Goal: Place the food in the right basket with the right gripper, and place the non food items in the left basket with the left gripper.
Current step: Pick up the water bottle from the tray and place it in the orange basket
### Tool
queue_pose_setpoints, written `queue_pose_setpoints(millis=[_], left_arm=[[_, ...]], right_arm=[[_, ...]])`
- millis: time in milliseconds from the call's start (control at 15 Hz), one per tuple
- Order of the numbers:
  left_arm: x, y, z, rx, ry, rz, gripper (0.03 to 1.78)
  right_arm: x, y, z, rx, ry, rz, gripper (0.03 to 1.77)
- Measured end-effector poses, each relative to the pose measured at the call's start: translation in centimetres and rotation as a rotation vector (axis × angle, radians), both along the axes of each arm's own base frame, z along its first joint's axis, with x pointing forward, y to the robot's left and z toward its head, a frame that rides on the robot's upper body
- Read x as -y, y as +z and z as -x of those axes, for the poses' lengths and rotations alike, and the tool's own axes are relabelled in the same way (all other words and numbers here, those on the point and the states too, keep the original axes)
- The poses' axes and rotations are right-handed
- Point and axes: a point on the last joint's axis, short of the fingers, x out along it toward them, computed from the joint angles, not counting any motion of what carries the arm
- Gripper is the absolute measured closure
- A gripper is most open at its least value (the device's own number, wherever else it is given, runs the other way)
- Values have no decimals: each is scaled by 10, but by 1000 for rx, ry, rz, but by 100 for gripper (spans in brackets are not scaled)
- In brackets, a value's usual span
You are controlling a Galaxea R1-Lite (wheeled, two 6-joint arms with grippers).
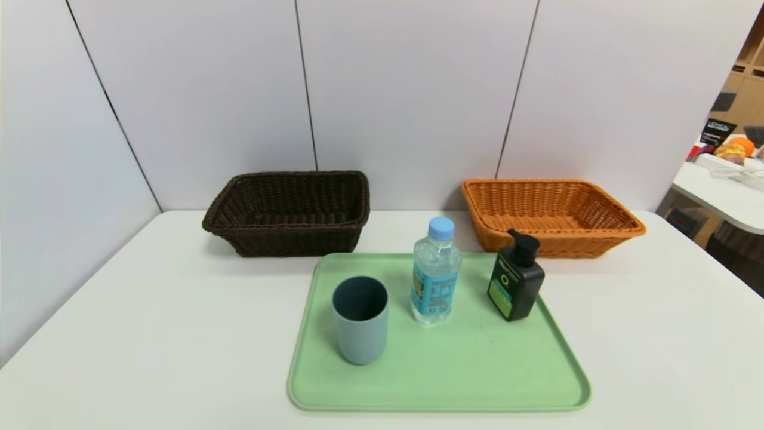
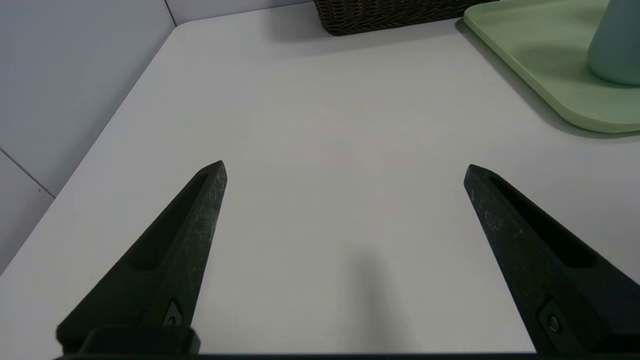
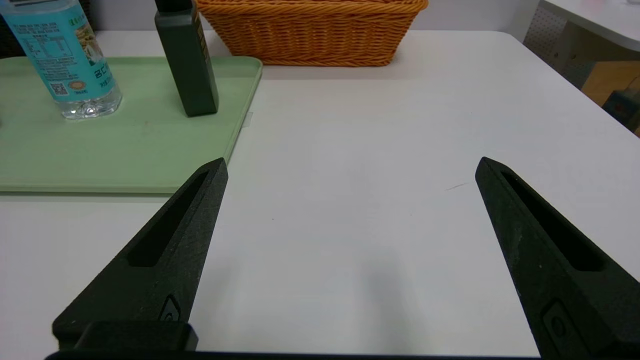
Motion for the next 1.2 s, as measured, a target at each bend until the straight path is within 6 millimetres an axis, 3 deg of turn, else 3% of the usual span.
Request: queue_pose_setpoints(millis=[467, 667, 867, 1067, 1200], left_arm=[[0, 3, 0, 27, 17, 20, 12], [0, 22, 6, 94, 18, 16, 12], [0, 53, 9, 127, 8, 13, 12], [0, 115, 2, 153, 5, 12, 12], [0, 160, -12, 173, 5, 10, 12]], right_arm=[[0, 0, 0, 0, -4, -10, 9], [0, 14, 4, 48, -7, -4, 9], [0, 65, 16, 138, 14, 21, 9], [-2, 138, 19, 222, 66, 47, 9], [-3, 190, 10, 260, 104, 61, 9]])
